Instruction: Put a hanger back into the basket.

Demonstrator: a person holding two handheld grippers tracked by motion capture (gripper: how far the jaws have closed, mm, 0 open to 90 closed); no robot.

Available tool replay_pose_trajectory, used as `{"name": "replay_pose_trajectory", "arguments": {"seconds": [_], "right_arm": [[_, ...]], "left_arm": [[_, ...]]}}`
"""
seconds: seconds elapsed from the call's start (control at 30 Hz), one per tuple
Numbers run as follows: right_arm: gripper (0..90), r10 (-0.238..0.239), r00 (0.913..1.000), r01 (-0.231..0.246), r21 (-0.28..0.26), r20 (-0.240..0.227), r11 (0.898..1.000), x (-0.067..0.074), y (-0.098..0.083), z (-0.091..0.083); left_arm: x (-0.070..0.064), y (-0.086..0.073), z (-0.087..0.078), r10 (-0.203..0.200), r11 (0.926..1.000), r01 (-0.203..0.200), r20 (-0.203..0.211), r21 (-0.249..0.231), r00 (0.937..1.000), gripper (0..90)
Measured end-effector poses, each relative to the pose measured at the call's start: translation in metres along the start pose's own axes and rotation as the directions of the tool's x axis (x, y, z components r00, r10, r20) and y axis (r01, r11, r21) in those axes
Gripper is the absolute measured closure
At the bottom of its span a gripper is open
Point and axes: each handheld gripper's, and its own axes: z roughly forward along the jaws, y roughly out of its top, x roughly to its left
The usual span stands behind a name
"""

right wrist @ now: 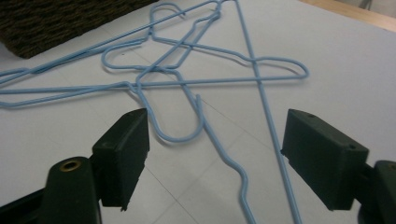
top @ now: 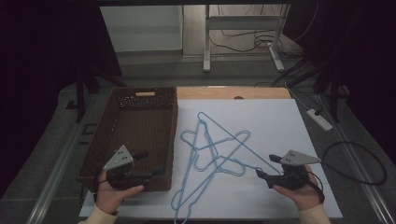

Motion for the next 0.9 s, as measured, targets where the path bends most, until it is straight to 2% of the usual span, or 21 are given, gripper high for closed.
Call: {"name": "replay_pose_trajectory", "arguments": {"seconds": [0.23, 0.47, 0.6, 0.63, 0.83, 0.9], "right_arm": [[26.6, -0.068, 0.9963, 0.072, 0.089, -0.054, 0.993, 0.011, 0.021, 0.013], [27.3, -0.087, 0.9928, 0.098, 0.139, -0.083, 0.985, 0.014, 0.033, 0.03], [26.7, -0.117, 0.9858, 0.139, 0.191, -0.121, 0.972, 0.02, 0.041, 0.046], [26.7, -0.117, 0.9858, 0.139, 0.191, -0.121, 0.972, 0.02, 0.041, 0.046], [26.2, -0.134, 0.9757, 0.179, 0.273, -0.173, 0.945, 0.024, 0.051, 0.069], [26.1, -0.136, 0.974, 0.184, 0.28, -0.181, 0.942, 0.024, 0.052, 0.072]], "left_arm": [[0.0, 0.0, 0.001, -0.011, 0.9999, 0.011, 0.016, -0.007, 0.9998, 24.0], [-0.003, 0.0, 0.002, 0.002, 1.0, -0.002, 0.023, -0.005, 0.9997, 24.2], [-0.003, 0.0, 0.002, 0.002, 1.0, -0.002, 0.021, -0.005, 0.9998, 24.3], [-0.003, 0.0, 0.002, 0.002, 1.0, -0.002, 0.021, -0.006, 0.9998, 24.3], [-0.003, 0.0, 0.002, 0.003, 1.0, -0.003, 0.021, 0.001, 0.9998, 24.3], [-0.004, 0.0, 0.002, 0.003, 1.0, -0.003, 0.023, 0.002, 0.9997, 24.3]]}}
